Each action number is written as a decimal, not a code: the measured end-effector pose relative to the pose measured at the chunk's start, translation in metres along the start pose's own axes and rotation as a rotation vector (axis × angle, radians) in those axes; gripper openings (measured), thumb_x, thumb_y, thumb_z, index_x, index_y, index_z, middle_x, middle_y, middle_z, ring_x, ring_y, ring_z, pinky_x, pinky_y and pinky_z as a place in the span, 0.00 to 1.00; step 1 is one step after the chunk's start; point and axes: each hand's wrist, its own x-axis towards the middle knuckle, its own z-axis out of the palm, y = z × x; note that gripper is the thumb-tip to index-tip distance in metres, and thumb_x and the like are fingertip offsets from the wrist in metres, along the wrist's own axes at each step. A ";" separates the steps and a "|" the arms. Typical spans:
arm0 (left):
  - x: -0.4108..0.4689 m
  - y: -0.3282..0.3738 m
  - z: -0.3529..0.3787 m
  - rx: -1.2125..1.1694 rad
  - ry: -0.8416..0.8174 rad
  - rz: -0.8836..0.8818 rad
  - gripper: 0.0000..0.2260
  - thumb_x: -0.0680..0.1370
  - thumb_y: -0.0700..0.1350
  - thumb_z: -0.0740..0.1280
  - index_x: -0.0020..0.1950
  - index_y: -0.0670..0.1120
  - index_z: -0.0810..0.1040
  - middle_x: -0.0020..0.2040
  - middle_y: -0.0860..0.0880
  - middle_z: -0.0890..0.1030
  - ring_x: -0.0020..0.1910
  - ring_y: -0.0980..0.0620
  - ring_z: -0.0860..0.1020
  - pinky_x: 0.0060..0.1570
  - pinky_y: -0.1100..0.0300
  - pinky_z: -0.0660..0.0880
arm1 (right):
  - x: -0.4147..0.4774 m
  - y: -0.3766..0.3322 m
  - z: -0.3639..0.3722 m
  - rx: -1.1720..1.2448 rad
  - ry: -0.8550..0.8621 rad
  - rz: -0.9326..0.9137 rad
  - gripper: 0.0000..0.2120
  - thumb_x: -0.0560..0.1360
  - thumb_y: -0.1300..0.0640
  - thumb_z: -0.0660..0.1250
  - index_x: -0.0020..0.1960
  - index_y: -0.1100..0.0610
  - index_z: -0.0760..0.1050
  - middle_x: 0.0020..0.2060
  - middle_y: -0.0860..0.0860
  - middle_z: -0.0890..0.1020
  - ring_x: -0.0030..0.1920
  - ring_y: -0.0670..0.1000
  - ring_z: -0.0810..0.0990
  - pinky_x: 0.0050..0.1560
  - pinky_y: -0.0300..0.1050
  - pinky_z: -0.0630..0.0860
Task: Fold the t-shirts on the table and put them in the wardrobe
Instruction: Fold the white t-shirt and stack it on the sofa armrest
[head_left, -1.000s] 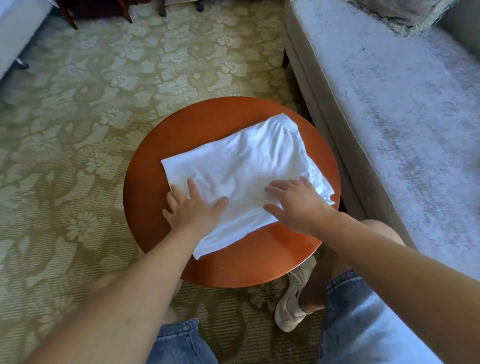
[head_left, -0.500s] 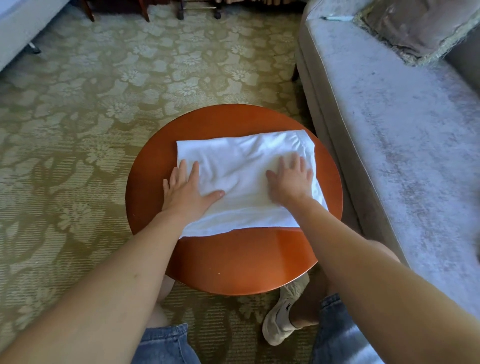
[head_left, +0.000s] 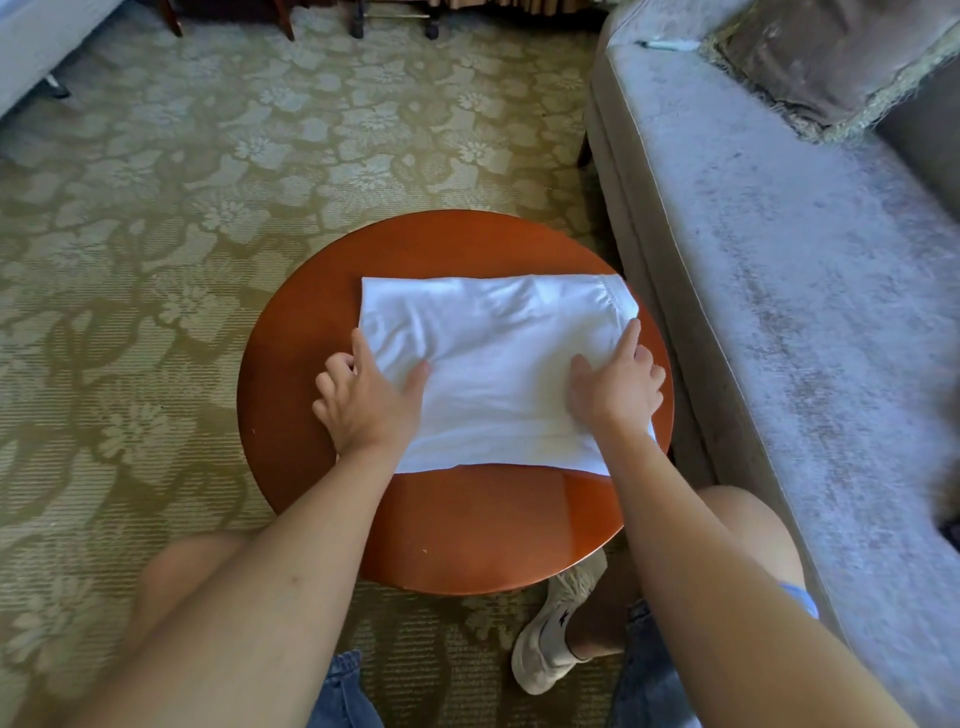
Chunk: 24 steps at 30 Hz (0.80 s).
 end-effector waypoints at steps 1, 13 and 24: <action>-0.001 -0.001 0.001 0.002 0.004 0.002 0.40 0.73 0.69 0.63 0.79 0.51 0.54 0.66 0.46 0.66 0.65 0.44 0.63 0.62 0.49 0.62 | 0.001 0.000 -0.005 0.050 -0.034 0.020 0.38 0.79 0.46 0.61 0.80 0.51 0.42 0.73 0.56 0.62 0.70 0.61 0.63 0.67 0.57 0.64; 0.020 0.020 -0.017 -0.106 -0.207 -0.161 0.47 0.71 0.64 0.71 0.80 0.51 0.48 0.71 0.42 0.69 0.72 0.40 0.63 0.66 0.44 0.61 | 0.023 0.001 -0.035 0.258 -0.265 0.102 0.43 0.77 0.51 0.65 0.79 0.48 0.38 0.60 0.56 0.75 0.40 0.52 0.74 0.36 0.45 0.71; 0.013 0.008 -0.005 0.046 -0.118 0.114 0.33 0.80 0.61 0.59 0.80 0.53 0.48 0.67 0.40 0.70 0.63 0.38 0.72 0.60 0.46 0.67 | 0.023 0.013 -0.019 0.171 -0.292 -0.195 0.37 0.76 0.60 0.61 0.79 0.41 0.47 0.53 0.55 0.75 0.40 0.51 0.76 0.35 0.40 0.69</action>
